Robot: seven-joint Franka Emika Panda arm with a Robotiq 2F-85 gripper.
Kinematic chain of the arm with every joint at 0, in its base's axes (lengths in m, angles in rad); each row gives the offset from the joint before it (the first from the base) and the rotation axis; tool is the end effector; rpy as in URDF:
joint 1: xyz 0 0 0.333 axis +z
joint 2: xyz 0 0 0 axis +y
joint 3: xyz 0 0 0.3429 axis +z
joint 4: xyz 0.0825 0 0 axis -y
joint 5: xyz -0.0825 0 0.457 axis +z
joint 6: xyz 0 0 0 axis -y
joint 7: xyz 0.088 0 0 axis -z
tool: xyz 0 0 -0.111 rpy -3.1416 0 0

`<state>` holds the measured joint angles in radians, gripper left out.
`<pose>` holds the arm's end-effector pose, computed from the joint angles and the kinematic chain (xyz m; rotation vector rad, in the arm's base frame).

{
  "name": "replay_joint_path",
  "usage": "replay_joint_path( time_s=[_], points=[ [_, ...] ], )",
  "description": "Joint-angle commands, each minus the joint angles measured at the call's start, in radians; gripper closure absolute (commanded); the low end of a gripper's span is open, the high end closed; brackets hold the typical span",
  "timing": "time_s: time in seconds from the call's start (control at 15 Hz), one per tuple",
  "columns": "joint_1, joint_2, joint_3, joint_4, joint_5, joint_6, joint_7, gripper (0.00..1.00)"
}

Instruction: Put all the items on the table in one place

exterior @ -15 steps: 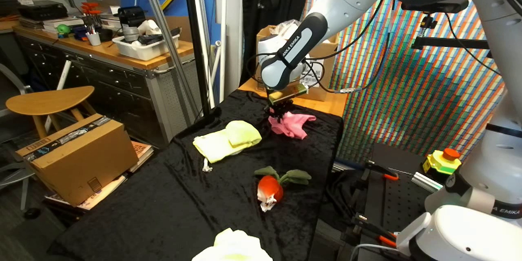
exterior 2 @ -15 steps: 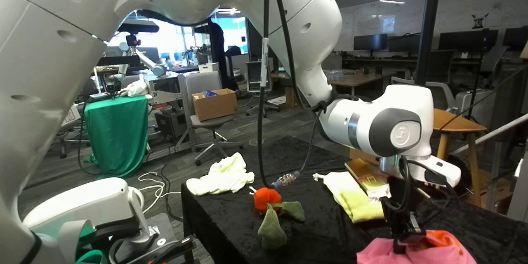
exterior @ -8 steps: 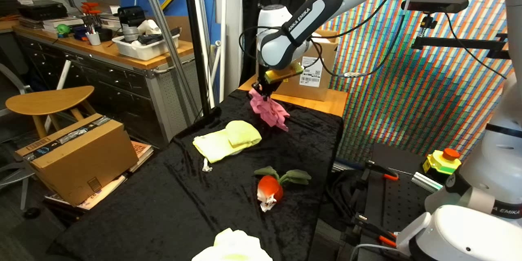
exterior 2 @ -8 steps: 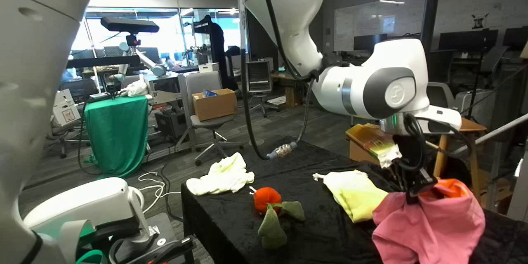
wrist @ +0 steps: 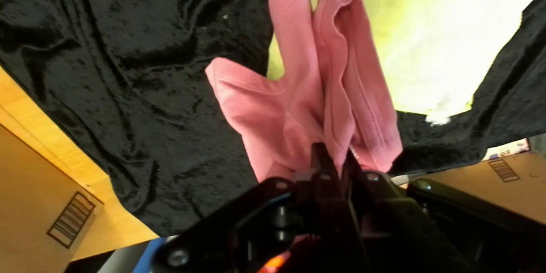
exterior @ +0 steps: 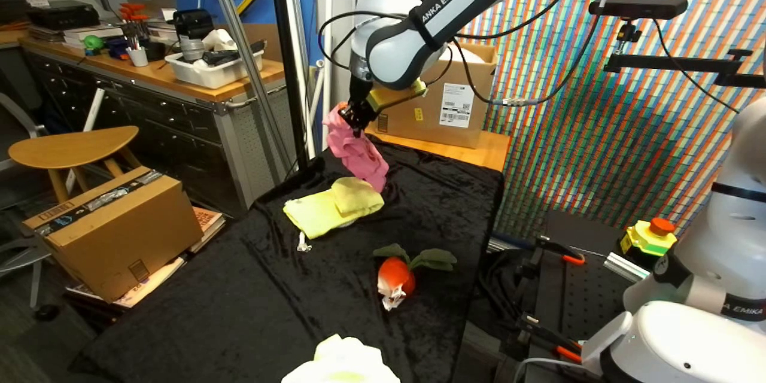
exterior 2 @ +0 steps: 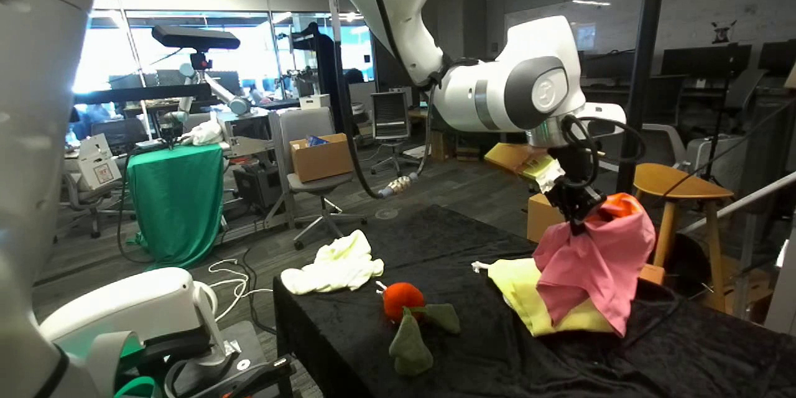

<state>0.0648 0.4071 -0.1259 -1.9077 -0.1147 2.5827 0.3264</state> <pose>0.7170 -0.0371 0.2846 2.9965 -0.4245 0.4307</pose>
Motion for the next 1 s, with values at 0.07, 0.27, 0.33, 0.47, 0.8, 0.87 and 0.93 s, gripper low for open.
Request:
replay_joint_path(
  time_s=[0.07,0.27,0.33,0.47,0.8,0.87,0.93],
  points=[
    [0.019,0.023,0.044,0.028,-0.005,0.013,-0.048,0.95],
    [0.041,0.065,0.047,0.064,-0.015,-0.005,-0.037,0.95],
    [0.047,0.080,0.046,0.079,-0.013,-0.010,-0.033,0.95],
    [0.058,0.108,0.036,0.106,-0.011,-0.008,-0.009,0.95],
    [0.082,0.178,-0.003,0.183,-0.016,-0.020,0.066,0.94],
    [0.083,0.187,-0.007,0.193,-0.015,-0.024,0.070,0.92],
    [0.086,0.198,-0.011,0.204,-0.015,-0.027,0.075,0.67]
  ],
)
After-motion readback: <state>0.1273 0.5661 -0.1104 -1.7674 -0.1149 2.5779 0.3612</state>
